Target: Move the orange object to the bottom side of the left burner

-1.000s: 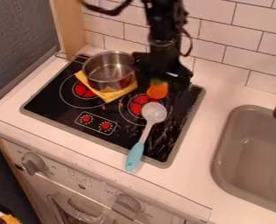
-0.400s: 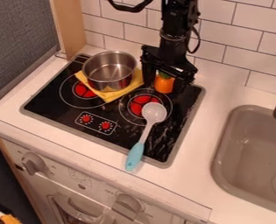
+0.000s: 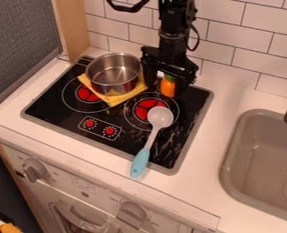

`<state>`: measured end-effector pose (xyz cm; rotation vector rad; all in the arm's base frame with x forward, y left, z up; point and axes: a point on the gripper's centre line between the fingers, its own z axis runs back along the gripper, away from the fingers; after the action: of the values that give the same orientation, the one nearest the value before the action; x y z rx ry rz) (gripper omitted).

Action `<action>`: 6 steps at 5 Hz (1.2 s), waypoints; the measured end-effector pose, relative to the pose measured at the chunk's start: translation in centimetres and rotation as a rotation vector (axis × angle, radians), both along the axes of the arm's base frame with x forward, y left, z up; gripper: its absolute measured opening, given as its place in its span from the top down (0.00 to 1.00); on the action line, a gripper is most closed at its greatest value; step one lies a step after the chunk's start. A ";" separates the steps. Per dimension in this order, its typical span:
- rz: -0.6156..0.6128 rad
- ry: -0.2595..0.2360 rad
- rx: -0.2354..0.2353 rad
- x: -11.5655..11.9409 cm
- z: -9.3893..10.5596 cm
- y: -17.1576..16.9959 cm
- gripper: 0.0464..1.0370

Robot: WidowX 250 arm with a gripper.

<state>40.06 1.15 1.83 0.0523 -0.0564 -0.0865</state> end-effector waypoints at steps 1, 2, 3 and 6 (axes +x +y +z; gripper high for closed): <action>0.013 -0.007 -0.014 0.5 -0.1 0.5 0.10; 0.011 -0.015 -0.022 0.5 -0.2 0.3 0.37; 0.008 0.000 -0.021 -0.1 -0.6 -0.2 0.68; -0.023 -0.044 -0.051 -0.2 3.3 -1.3 0.23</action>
<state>39.84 -0.16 5.08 0.0026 -0.1028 -0.1074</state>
